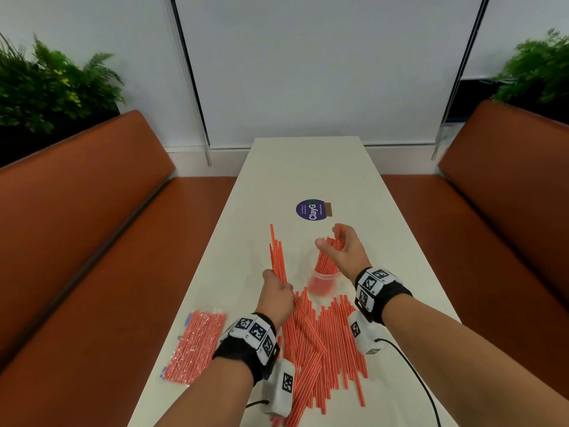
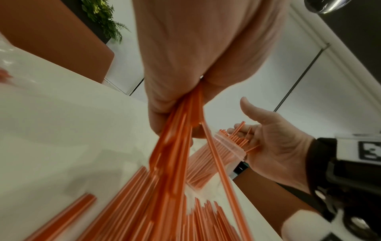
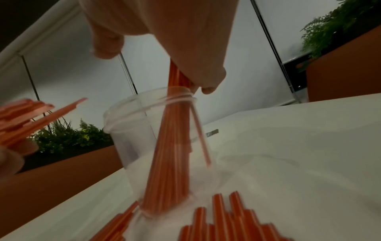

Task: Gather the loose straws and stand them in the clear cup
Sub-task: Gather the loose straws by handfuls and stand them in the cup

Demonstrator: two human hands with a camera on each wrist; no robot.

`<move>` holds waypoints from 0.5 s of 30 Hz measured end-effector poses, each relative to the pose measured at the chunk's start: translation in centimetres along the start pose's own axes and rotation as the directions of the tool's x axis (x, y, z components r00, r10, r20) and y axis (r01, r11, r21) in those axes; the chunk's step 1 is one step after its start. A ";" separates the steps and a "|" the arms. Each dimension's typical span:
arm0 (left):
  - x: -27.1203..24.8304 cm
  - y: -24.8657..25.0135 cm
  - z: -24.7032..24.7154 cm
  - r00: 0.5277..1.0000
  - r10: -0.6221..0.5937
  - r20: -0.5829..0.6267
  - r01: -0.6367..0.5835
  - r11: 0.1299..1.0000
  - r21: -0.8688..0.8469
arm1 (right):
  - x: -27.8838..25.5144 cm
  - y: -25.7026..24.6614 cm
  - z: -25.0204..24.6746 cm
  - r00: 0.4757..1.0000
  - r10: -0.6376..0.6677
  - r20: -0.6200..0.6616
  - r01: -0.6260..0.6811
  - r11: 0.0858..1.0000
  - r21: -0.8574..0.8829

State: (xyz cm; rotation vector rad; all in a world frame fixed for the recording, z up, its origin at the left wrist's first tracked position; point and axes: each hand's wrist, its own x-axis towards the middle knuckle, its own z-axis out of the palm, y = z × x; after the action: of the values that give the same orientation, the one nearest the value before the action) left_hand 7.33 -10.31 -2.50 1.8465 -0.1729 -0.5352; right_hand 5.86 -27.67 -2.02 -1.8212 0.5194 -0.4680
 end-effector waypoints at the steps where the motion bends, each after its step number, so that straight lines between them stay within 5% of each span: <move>1: 0.0 0.3 0.0 1.000 0.012 0.000 -0.012 1.000 -0.006 | -0.2 0.3 -0.2 1.000 0.017 0.019 -0.017 1.000 -0.011; 9: 0.3 2.7 -0.4 0.988 0.136 -0.074 -0.129 0.987 0.098 | -2.5 1.3 -0.6 0.994 0.105 0.023 -0.107 0.984 0.140; 15: 0.8 6.9 -1.2 0.936 0.311 -0.161 -0.292 0.947 0.132 | -3.4 1.3 0.0 0.978 0.107 0.180 -0.128 0.986 0.105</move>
State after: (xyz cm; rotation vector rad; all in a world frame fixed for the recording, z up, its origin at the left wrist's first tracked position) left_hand 9.51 -11.94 3.97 1.9154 -0.3626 -0.1451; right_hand 2.84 -26.12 -3.45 -1.6902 0.4669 -0.2505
